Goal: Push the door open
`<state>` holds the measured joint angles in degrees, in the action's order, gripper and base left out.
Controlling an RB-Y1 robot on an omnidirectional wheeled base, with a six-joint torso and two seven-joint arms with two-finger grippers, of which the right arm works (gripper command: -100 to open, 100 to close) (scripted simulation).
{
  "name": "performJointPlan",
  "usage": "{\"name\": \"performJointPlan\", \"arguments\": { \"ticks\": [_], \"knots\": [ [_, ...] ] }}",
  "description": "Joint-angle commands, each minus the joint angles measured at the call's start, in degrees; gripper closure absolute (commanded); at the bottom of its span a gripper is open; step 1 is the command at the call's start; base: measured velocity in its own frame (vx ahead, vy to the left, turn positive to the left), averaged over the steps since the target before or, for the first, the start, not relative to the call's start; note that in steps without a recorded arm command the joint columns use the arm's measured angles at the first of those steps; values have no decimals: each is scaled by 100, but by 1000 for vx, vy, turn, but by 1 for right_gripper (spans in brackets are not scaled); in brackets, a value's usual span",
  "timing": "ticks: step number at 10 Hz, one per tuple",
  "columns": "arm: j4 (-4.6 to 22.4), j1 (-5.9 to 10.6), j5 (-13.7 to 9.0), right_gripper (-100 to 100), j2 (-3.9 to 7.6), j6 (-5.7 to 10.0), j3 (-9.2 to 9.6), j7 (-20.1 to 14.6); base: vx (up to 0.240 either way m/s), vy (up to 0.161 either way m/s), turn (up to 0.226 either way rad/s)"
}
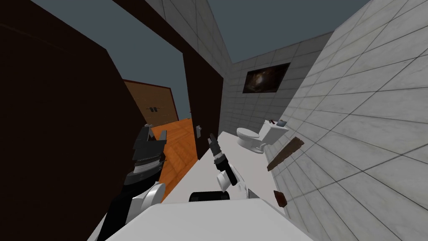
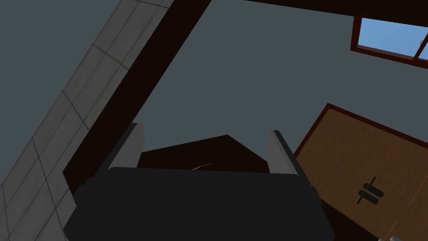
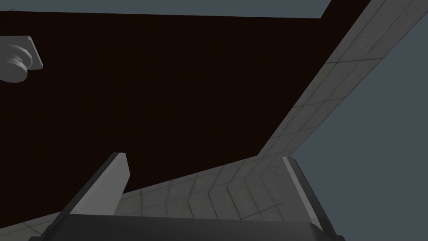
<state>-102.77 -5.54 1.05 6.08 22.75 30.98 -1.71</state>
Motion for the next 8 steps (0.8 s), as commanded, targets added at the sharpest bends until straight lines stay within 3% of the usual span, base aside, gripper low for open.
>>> {"name": "performJointPlan", "arguments": {
  "ticks": [1,8],
  "knots": [
    [194,126,-30,-100,14,-24,123,-65,115,-30,-34],
    [947,587,-134,-100,34,-83,712,-300,117,-15,-38]
  ]
}}
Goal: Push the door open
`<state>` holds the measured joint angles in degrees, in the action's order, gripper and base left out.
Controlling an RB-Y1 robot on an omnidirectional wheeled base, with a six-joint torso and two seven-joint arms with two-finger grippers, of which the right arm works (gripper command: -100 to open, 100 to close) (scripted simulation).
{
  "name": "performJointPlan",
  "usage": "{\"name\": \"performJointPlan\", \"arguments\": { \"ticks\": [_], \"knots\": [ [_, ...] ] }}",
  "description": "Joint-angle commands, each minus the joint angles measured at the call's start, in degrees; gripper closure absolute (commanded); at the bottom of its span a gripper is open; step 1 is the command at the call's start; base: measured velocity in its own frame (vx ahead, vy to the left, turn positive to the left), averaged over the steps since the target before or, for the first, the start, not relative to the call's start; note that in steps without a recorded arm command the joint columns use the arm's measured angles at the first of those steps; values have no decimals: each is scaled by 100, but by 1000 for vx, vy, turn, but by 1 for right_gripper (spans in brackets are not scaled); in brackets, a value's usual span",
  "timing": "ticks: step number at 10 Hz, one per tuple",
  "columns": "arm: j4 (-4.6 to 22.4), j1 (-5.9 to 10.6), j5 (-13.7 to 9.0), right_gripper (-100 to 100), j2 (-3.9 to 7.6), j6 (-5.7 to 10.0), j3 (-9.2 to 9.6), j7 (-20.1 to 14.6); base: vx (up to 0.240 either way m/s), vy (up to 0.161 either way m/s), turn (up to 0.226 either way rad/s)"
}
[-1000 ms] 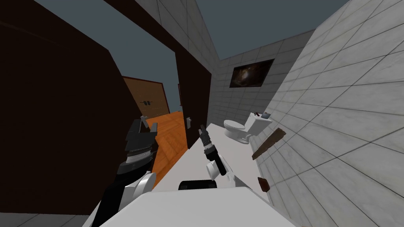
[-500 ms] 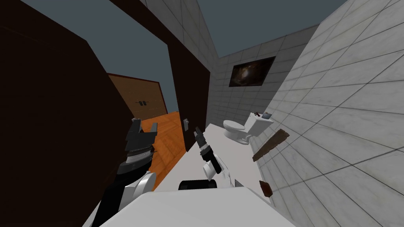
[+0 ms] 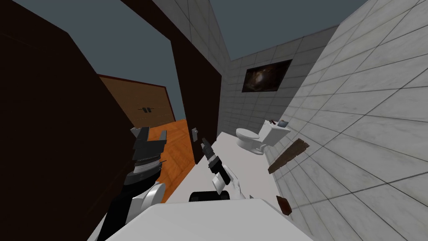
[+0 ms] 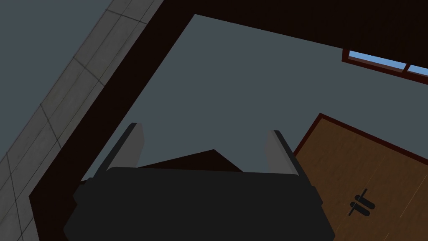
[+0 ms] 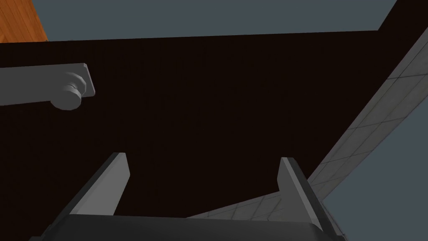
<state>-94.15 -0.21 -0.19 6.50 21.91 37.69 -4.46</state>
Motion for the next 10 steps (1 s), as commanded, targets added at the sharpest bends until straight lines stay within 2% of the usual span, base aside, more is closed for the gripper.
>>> {"name": "performJointPlan", "arguments": {
  "ticks": [1,6,10],
  "knots": [
    [177,110,-23,-100,-7,-6,114,-54,94,-25,-29],
    [714,438,-97,-100,-2,-47,533,-221,125,-10,-37],
    [1370,838,-188,-100,-5,-98,1046,-426,185,-10,-55]
  ]
}}
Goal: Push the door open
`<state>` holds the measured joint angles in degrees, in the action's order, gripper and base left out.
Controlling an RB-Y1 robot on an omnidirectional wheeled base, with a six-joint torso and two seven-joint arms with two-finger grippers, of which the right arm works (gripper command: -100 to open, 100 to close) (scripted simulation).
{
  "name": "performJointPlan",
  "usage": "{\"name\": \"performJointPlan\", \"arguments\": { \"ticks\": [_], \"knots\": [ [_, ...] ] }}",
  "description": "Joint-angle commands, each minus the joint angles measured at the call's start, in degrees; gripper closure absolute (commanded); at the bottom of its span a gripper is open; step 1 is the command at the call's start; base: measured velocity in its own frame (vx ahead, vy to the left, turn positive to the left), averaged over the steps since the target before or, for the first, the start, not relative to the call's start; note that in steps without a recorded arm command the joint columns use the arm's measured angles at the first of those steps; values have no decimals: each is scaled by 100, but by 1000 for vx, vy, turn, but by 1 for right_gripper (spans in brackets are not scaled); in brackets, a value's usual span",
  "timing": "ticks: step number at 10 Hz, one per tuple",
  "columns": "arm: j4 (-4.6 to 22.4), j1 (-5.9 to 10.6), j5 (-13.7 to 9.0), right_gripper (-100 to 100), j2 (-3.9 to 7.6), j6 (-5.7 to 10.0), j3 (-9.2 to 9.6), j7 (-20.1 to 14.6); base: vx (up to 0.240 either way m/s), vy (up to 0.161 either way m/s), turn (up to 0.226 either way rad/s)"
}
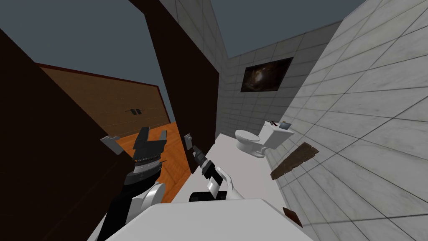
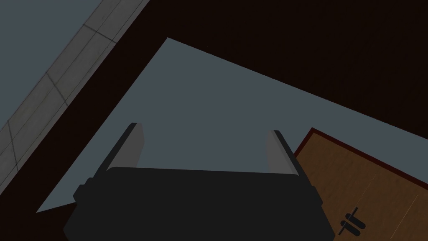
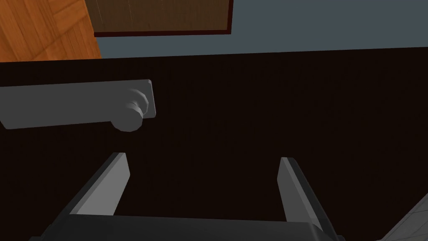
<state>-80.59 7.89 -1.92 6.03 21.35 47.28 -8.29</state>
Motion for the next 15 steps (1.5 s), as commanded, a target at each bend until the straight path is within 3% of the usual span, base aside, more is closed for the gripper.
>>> {"name": "performJointPlan", "arguments": {
  "ticks": [1,10,12,15],
  "knots": [
    [170,123,-37,-100,40,-55,209,-91,186,0,-49],
    [1180,740,-177,-100,14,-133,999,-407,152,-9,-39],
    [1168,738,-175,-100,10,-141,988,-401,102,1,-8],
    [1294,722,-167,-100,-42,-91,935,-380,78,129,33]
  ]
}}
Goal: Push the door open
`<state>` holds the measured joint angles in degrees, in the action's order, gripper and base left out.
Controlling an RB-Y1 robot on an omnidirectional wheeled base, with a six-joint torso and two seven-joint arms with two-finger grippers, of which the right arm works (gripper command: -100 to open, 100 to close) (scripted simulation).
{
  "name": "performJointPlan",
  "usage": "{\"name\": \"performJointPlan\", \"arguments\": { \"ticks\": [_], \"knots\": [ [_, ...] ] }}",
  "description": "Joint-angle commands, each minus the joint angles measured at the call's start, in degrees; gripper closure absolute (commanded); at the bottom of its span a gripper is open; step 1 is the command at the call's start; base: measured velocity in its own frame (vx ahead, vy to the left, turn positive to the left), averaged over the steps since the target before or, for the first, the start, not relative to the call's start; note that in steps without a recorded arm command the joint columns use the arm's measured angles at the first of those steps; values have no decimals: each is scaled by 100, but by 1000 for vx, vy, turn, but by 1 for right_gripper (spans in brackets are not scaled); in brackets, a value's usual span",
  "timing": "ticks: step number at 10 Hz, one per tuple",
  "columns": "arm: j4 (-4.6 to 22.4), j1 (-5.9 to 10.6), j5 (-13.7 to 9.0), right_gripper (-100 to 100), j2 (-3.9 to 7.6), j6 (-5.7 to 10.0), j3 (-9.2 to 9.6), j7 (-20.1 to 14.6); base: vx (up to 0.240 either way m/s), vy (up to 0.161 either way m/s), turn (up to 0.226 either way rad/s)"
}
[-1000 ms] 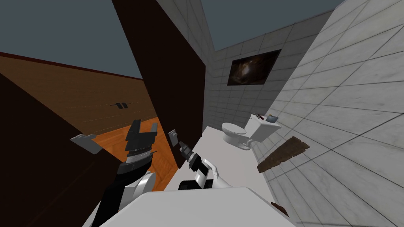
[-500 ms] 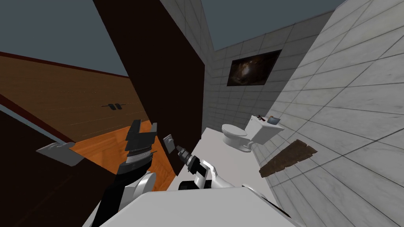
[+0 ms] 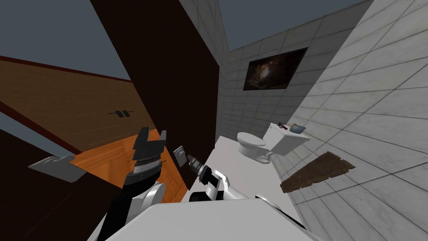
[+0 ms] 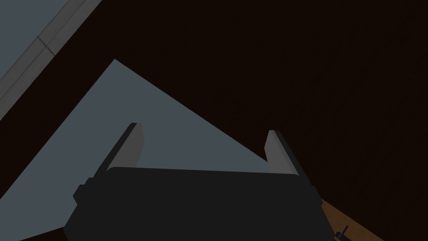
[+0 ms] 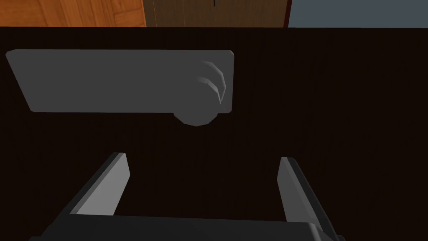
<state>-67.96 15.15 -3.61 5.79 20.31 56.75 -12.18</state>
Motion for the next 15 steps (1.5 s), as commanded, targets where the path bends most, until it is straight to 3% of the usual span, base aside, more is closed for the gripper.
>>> {"name": "performJointPlan", "arguments": {
  "ticks": [1,7,8,13,14,15],
  "knots": [
    [75,-14,7,-100,-41,33,-36,20,104,165,53],
    [230,-47,20,-100,-137,98,-114,58,96,150,30],
    [230,-47,20,100,-137,98,-114,58,-8,-5,-2],
    [230,-47,20,100,-137,98,-114,58,-9,-13,1],
    [242,-31,23,-100,-124,23,-217,86,-134,-93,-97],
    [248,-24,24,-100,-131,-9,-262,98,-214,-131,-99]
  ]
}}
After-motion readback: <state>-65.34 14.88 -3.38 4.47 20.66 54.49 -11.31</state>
